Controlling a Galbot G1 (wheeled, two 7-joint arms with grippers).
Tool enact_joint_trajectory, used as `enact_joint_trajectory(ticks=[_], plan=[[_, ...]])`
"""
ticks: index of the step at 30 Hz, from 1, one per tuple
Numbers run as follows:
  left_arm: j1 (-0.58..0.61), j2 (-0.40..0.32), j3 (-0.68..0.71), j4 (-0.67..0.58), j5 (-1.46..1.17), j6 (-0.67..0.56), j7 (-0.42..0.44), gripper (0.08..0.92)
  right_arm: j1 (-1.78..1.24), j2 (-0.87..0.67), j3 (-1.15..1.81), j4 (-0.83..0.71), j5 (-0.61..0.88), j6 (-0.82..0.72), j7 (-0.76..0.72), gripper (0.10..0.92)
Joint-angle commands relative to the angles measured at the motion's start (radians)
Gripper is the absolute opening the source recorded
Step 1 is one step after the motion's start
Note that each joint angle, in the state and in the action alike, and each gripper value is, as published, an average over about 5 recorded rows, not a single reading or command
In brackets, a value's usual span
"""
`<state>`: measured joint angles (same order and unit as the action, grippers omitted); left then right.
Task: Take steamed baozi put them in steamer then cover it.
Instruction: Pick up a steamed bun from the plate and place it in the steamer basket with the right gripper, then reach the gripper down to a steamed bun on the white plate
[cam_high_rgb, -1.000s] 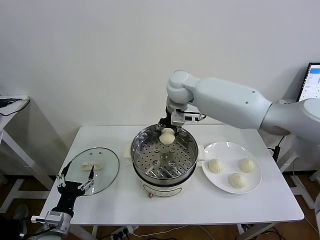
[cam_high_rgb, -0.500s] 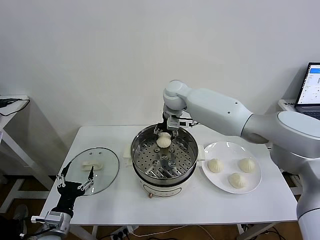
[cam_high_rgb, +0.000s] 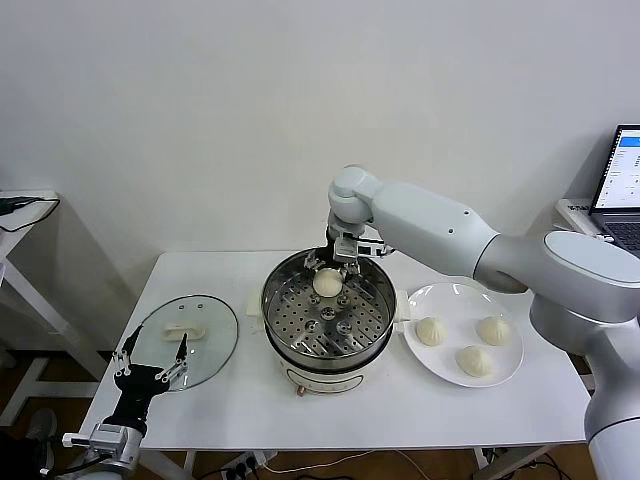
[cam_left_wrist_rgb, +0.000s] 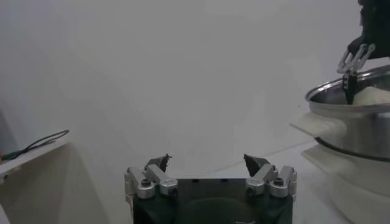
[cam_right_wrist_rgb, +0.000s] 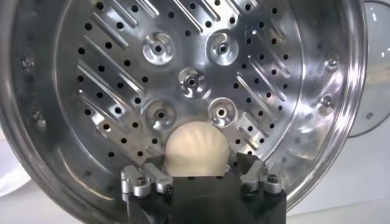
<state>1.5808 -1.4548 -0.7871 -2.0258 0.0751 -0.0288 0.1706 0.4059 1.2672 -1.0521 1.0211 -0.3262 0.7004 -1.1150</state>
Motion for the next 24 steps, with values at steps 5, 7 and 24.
enact_joint_trajectory(ticks=[5,7,24], plan=[[0.008,-0.006,0.011,-0.009,0.008,-0.002,-0.004,0.823,0.302,-0.345,-0.121,0.283,0.472,-0.254,-0.139,0.823],[0.01,-0.008,0.016,-0.014,0.012,-0.002,-0.005,0.823,0.344,-0.441,-0.167,0.339,0.535,-0.338,-0.168,0.823],[0.016,-0.019,0.049,-0.026,0.038,-0.014,-0.009,0.823,0.016,-0.681,-0.128,0.305,0.514,-0.882,-0.138,0.823]])
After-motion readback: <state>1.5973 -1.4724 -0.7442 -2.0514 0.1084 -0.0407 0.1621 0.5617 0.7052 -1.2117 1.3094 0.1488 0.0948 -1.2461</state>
